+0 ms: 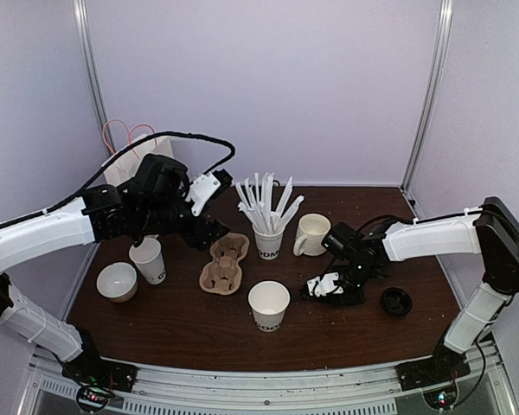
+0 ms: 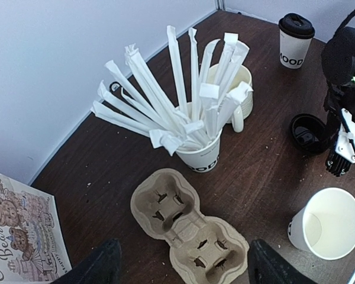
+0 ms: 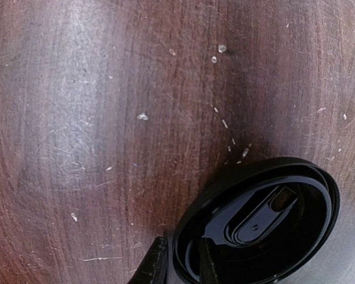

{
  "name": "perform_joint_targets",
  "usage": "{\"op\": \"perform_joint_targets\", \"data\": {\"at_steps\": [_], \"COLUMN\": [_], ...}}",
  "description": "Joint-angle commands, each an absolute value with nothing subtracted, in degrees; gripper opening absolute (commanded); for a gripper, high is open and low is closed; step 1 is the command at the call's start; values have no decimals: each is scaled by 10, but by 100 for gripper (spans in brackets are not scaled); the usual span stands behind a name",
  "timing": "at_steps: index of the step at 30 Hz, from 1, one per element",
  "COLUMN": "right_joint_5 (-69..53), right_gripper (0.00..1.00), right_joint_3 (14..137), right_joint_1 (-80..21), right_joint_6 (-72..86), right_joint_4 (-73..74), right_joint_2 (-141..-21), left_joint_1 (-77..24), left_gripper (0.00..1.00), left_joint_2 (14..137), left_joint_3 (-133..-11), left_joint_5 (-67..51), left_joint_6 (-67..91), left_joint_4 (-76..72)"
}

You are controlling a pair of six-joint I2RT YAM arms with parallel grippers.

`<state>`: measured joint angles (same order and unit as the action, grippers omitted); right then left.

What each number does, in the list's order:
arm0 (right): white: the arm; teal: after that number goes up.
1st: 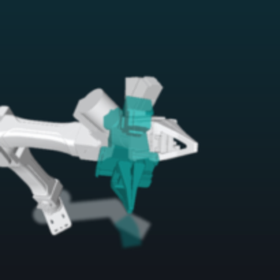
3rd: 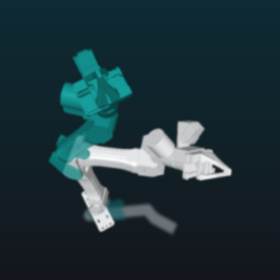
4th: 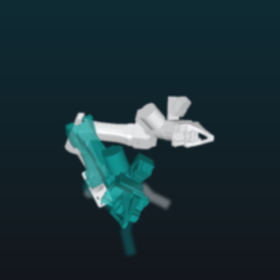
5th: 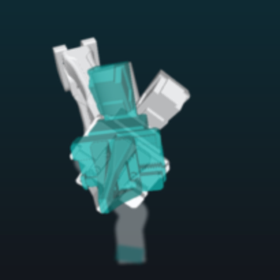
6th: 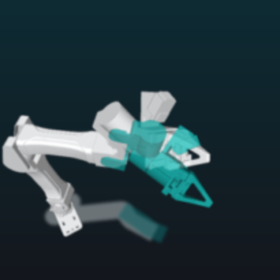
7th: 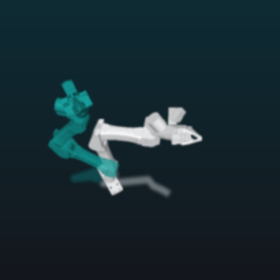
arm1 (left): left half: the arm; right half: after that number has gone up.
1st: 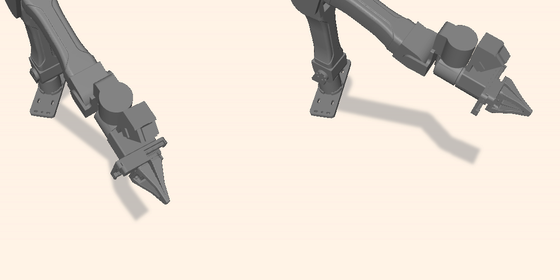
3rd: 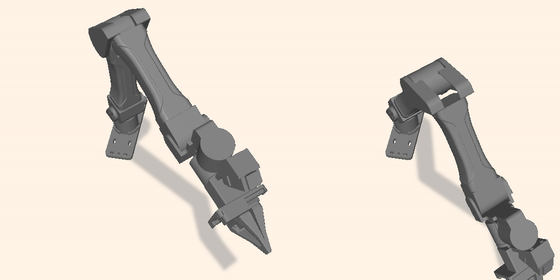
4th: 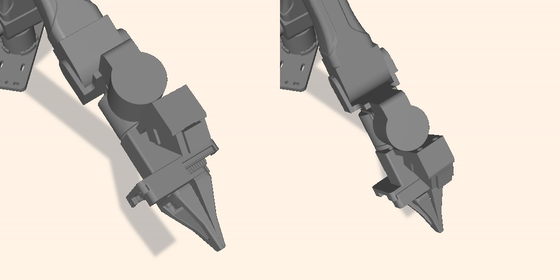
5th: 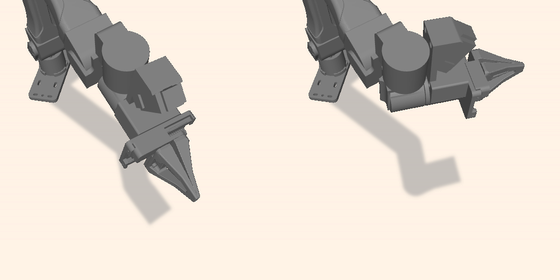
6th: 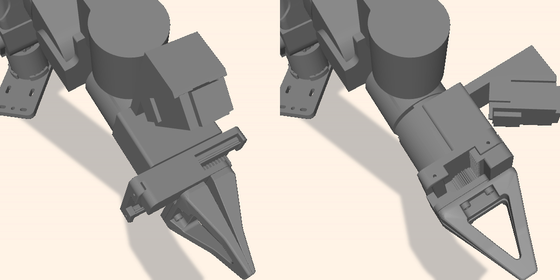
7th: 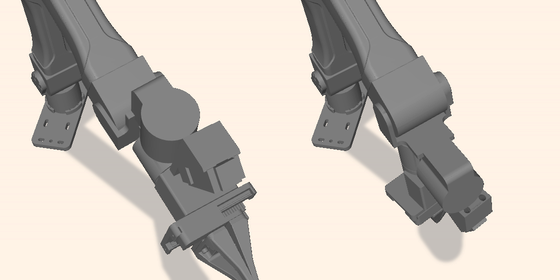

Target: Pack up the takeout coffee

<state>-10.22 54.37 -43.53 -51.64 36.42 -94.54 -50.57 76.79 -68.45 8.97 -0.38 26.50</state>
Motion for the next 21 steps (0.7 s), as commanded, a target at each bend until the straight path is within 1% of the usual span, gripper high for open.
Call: {"op": "perform_joint_targets", "data": {"at_steps": [1, 4, 8, 11, 13, 15, 18, 21], "right_joint_5": [-114, -110, -124, -172, -243, -337, -496, -645], "right_gripper": [19, 15, 13, 10, 10, 10, 9, 9], "right_joint_3": [559, 566, 582, 621, 663, 713, 771, 802], "right_joint_1": [-439, -439, -439, -428, -404, -371, -322, -293], "right_joint_6": [-506, -498, -479, -446, -420, -397, -351, -294], "right_joint_4": [377, 382, 415, 488, 542, 591, 618, 600], "right_joint_2": [-959, -964, -931, -886, -858, -839, -830, -836], "left_joint_1": [-504, -504, -503, -503, -504, -504, -511, -537], "left_gripper": [75, 75, 75, 75, 75, 77, 80, 81], "left_joint_2": [754, 749, 740, 719, 698, 685, 702, 733], "left_joint_3": [-674, -672, -662, -625, -580, -527, -499, -488], "left_joint_5": [84, 81, 66, -2, -62, -103, -121, -109], "left_joint_6": [-12, -12, -22, -60, -85, -97, -109, -160], "left_joint_4": [227, 227, 215, 152, 67, -76, -198, -309]}}
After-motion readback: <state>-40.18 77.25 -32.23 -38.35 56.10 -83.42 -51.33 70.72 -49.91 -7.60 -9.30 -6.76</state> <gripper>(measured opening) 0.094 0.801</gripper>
